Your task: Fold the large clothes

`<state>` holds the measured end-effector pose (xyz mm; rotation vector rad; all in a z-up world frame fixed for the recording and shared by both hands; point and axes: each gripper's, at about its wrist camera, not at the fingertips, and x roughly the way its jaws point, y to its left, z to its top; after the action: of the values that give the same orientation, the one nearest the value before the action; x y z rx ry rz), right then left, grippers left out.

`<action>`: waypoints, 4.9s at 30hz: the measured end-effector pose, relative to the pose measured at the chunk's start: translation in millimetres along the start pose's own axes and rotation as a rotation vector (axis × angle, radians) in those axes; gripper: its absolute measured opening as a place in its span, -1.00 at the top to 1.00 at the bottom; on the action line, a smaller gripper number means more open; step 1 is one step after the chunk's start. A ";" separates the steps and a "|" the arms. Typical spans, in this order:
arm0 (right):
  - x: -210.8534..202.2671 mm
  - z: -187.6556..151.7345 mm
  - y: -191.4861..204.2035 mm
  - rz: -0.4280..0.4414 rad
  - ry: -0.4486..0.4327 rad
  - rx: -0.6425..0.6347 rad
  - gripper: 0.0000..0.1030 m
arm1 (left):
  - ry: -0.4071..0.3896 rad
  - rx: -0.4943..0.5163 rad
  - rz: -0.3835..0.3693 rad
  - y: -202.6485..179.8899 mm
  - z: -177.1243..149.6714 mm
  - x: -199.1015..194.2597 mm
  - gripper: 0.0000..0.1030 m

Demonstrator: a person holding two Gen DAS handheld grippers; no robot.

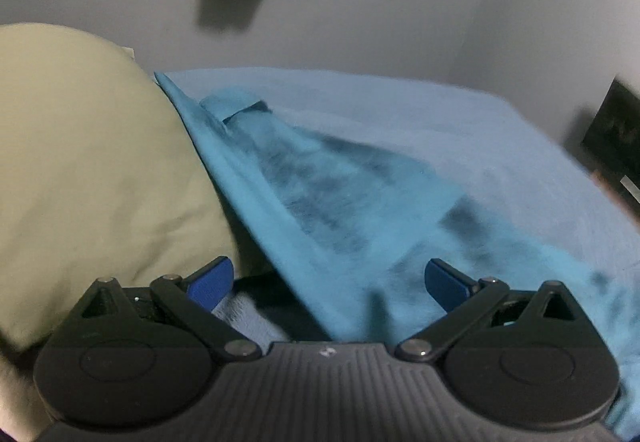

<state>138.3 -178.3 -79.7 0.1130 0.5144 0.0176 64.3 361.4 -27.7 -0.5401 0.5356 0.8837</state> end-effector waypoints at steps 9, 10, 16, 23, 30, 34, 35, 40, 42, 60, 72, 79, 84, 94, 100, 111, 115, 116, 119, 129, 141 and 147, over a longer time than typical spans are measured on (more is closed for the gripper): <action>-11.8 2.2 15.4 0.030 -0.070 -0.083 -0.99 | 0.146 -0.127 0.008 21.4 -7.1 53.4 -1.00; -11.3 2.2 17.2 0.026 -0.066 -0.091 -0.99 | 0.152 -0.165 -0.010 27.4 -7.4 56.6 -1.00; -9.1 4.9 22.2 0.002 -0.061 -0.109 -0.99 | 0.179 -0.265 -0.042 42.3 -9.1 66.6 -1.00; -12.0 -1.1 40.1 -0.007 -0.077 -0.221 -0.99 | 0.113 -0.203 -0.054 40.8 -12.5 53.6 -0.96; -25.8 -4.2 48.0 0.076 -0.136 -0.278 -0.79 | 0.029 -0.051 -0.091 17.8 -11.0 36.7 -0.28; -23.8 -4.0 46.8 0.088 -0.120 -0.263 -0.34 | 0.009 -0.073 -0.106 22.8 -10.2 28.2 0.19; -22.2 -3.9 45.4 0.088 -0.109 -0.249 -0.17 | 0.003 -0.077 -0.109 23.2 -9.4 26.5 0.37; -14.9 -4.0 37.4 0.109 -0.066 -0.184 0.07 | -0.074 -0.048 -0.110 13.8 -2.9 19.0 0.78; -13.6 -4.8 36.1 0.110 -0.062 -0.176 0.06 | -0.124 -0.055 -0.132 11.5 -0.1 7.8 0.83; -12.2 -12.1 40.6 0.116 -0.061 -0.206 -0.07 | -0.416 0.245 -0.720 -89.5 -31.7 -153.7 0.95; -11.1 -15.6 42.4 0.121 -0.053 -0.225 -0.10 | -0.172 0.648 -1.183 -172.4 -153.6 -213.3 0.95; -10.7 -18.7 40.9 0.102 -0.038 -0.222 -0.16 | -0.026 0.755 -1.144 -189.2 -205.2 -203.8 0.21; -19.7 -22.2 41.2 0.101 -0.040 -0.238 -0.21 | -0.034 0.637 -1.132 -175.1 -176.4 -204.6 -0.43; -48.4 -5.0 89.9 0.262 -0.039 -0.385 -0.27 | -0.083 0.471 -0.710 -119.0 -101.6 -201.7 -0.71; -54.8 17.6 153.5 0.368 -0.075 -0.527 -0.36 | 0.006 0.495 -0.598 -125.3 -109.3 -160.7 -0.71; -19.6 26.4 213.2 0.341 -0.022 -0.544 0.90 | 0.075 0.480 -0.572 -122.1 -113.1 -123.6 -0.71; -31.4 46.3 159.4 0.271 -0.105 -0.295 0.93 | 0.078 0.494 -0.581 -125.3 -113.6 -123.6 -0.71; -33.4 50.9 141.3 0.238 -0.112 -0.228 0.93 | 0.080 0.500 -0.585 -126.8 -114.4 -123.3 -0.71; -38.7 57.5 86.5 0.148 -0.112 -0.072 0.93 | 0.078 0.525 -0.590 -132.2 -117.6 -124.2 -0.71; -9.2 17.4 -16.1 0.053 0.059 0.205 0.69 | 0.084 0.639 -0.580 -149.0 -135.4 -130.1 -0.71; -15.9 24.6 -44.1 0.051 -0.118 0.295 0.84 | 0.097 0.732 -0.563 -159.8 -149.8 -126.7 -0.71; -10.4 27.5 -46.7 -0.107 -0.083 0.225 0.77 | 0.124 0.735 -0.555 -159.9 -149.9 -120.4 -0.71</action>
<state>142.2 -228.0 -56.0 0.3050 0.4376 -0.1490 101.8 114.1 -28.2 -0.0507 0.7271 0.0919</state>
